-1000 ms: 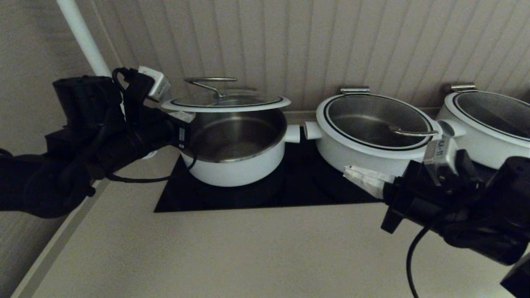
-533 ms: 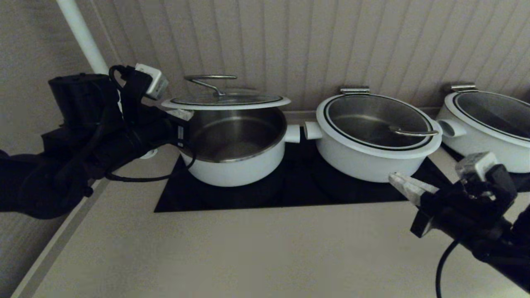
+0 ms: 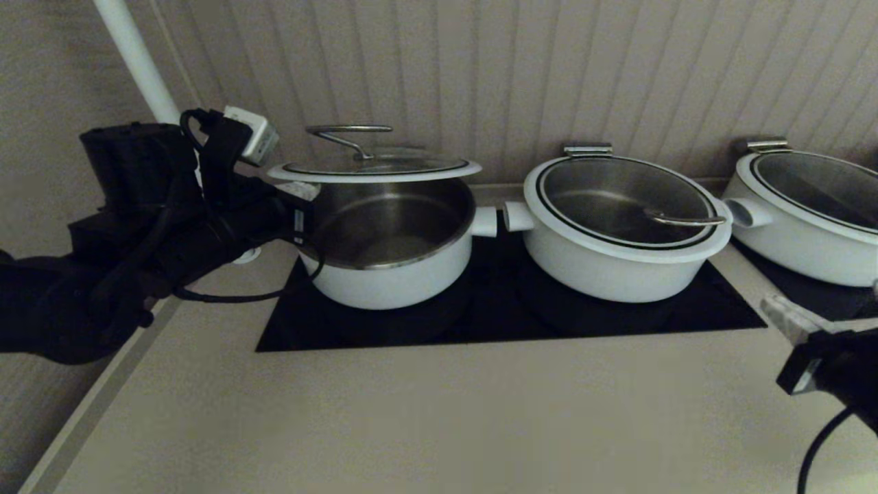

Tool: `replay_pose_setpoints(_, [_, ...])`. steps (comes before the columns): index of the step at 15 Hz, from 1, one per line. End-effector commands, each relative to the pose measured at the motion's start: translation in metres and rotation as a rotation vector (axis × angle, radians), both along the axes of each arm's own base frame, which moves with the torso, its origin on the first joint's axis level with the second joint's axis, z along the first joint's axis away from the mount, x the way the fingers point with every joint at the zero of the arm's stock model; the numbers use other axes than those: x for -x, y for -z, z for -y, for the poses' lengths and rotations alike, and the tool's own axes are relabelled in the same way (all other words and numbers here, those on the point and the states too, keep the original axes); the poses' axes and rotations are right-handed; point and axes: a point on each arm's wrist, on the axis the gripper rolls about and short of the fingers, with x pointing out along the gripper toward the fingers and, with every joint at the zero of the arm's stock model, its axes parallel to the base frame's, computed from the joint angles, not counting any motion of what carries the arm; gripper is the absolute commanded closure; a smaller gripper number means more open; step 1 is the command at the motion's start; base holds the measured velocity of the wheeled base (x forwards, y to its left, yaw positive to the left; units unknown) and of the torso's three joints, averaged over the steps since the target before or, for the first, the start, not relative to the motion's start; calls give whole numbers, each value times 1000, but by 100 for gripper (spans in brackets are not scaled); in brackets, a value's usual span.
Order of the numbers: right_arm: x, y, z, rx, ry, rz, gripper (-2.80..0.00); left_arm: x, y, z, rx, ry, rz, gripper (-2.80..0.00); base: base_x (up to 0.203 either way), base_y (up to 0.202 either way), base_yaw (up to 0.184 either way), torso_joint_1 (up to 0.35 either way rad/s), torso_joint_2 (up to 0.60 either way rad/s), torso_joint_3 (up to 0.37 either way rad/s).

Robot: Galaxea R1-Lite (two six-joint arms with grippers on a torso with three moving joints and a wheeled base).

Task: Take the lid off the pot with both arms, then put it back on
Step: Open the pot lid completely

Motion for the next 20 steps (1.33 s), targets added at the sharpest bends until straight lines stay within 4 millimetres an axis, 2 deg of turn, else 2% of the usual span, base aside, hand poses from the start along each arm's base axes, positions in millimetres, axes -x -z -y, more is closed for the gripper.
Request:
replay_pose_setpoints(1, [27,-7,5,0,16,37,0,-2,2,0,-2,-2,-2,0,0,0,0,0,0,0])
replay_pose_setpoints(7, [64,12,5,4,-38,-173,0,-1,1,0,-1,-2,-1,0,0,0,0,0,0,0])
replay_pose_setpoints(12, [116,34,6,4,-50,-301,0,0,0,0,-1,-4,2,0,0,0,0,0,0,0])
replay_pose_setpoints(16, [152,54,7,2,-48,-338,0,0,0,0,-1,-4,2,0,0,0,0,0,0,0])
replay_pose_setpoints(20, [165,62,8,-11,5,-270,0,3,-1,-1,0,-4,6,0,0,0,0,0,0,0])
